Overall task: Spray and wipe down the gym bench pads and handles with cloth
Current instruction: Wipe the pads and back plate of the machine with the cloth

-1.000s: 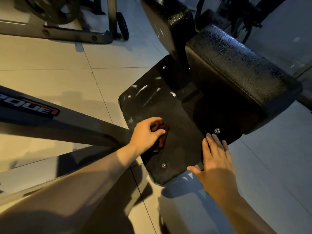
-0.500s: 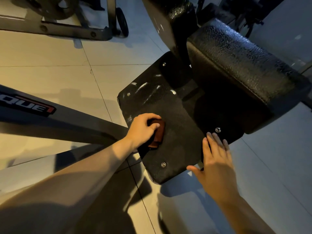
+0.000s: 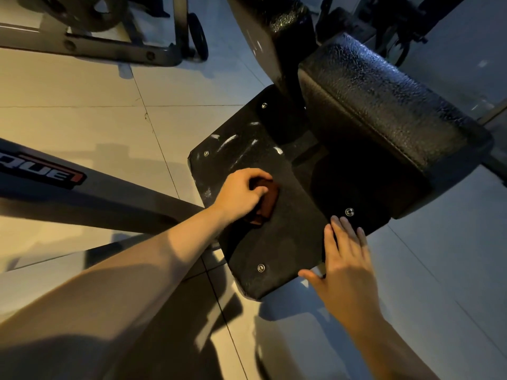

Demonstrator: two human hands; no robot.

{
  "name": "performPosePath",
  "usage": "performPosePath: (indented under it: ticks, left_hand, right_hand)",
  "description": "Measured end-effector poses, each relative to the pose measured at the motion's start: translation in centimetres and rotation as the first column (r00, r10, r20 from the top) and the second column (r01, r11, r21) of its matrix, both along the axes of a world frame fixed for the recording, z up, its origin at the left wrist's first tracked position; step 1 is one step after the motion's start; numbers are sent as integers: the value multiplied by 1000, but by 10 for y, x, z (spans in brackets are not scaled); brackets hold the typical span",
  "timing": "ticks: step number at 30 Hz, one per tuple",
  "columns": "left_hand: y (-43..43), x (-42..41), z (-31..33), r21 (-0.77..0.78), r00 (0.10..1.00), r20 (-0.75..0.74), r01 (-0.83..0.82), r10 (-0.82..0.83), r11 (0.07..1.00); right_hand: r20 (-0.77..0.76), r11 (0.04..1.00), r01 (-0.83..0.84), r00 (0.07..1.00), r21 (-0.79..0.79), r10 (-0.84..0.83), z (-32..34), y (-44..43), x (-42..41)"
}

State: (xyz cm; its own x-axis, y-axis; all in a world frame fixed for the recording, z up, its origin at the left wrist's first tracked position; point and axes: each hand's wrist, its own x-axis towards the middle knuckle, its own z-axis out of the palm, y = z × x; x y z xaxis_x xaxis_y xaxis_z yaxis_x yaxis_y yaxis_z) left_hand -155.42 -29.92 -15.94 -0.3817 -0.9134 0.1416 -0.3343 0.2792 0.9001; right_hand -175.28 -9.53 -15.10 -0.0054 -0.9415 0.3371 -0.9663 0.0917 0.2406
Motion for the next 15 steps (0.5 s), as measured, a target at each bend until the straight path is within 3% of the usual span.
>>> performPosePath:
  ticks: [2,4,9,11,15]
  left_hand:
    - [-9,19,-14,48,983,56,-180,177,983]
    - [-10,35,-25,105,969,69,-245,239,964]
    - [23,11,-17,135,987,-72,152,-143,979]
    - [21,22,-23,105,997,-5,75,-75,992]
    - [26,57,-40,-42,952,300,-51,61,998]
  right_hand:
    - [-2,1000,-14,1000,-25,14,-1,0,-1]
    - [-7,999,-27,1000,-33,27,-2,1,-3]
    - [4,999,-27,1000,-24,27,-1,0,-1]
    - [13,999,-38,999,-37,38,-2,0,-3]
    - [6,996,-61,998,-61,62,-5,2,-6]
